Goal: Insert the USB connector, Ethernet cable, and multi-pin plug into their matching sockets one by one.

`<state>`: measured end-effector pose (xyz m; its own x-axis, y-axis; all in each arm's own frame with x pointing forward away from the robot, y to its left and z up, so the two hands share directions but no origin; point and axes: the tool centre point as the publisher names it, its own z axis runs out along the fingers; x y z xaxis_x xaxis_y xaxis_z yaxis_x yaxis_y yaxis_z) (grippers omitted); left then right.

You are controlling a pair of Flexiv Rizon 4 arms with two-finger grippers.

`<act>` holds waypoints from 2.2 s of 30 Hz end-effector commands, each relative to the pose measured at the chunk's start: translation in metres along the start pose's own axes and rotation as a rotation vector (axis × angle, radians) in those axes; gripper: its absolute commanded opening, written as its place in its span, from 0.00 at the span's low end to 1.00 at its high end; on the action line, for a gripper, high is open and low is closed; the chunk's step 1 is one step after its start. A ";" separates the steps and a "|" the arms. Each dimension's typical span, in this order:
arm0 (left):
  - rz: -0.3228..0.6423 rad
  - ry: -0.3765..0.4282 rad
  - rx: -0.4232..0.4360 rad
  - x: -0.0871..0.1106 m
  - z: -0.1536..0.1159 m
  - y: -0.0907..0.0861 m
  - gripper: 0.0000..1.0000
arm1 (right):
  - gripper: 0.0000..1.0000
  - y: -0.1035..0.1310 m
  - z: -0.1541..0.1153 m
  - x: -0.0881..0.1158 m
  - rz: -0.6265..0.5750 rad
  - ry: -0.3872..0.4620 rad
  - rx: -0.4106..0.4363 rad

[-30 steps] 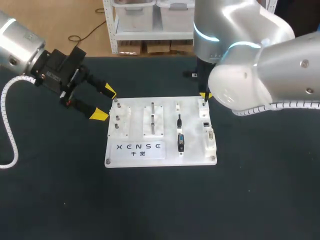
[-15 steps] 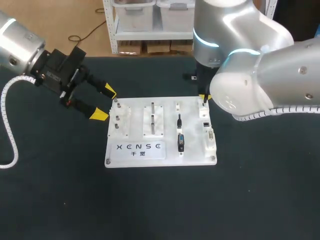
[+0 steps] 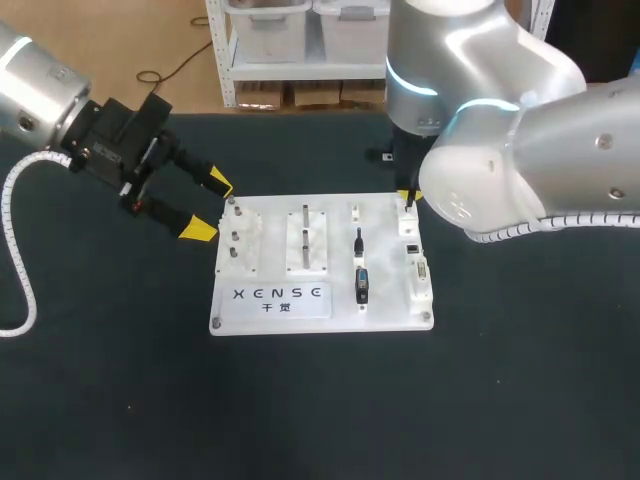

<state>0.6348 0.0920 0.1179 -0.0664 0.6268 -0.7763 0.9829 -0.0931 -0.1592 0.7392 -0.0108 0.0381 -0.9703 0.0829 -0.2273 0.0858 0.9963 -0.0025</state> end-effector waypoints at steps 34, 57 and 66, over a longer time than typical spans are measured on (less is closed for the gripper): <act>0.003 -0.001 0.003 0.001 0.000 0.001 1.00 | 1.00 0.010 -0.029 -0.007 -0.012 -0.090 -0.010; 0.003 -0.001 0.003 0.001 0.000 0.001 1.00 | 1.00 0.062 -0.028 0.079 -0.089 0.071 -0.075; 0.003 -0.001 0.003 0.001 0.000 0.001 1.00 | 0.65 0.069 -0.014 0.086 -0.108 0.113 -0.065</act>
<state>0.6348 0.0919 0.1180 -0.0664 0.6269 -0.7763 0.9829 -0.0930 -0.1592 0.6522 0.0612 0.0349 -0.9913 -0.0254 -0.1289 -0.0320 0.9983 0.0487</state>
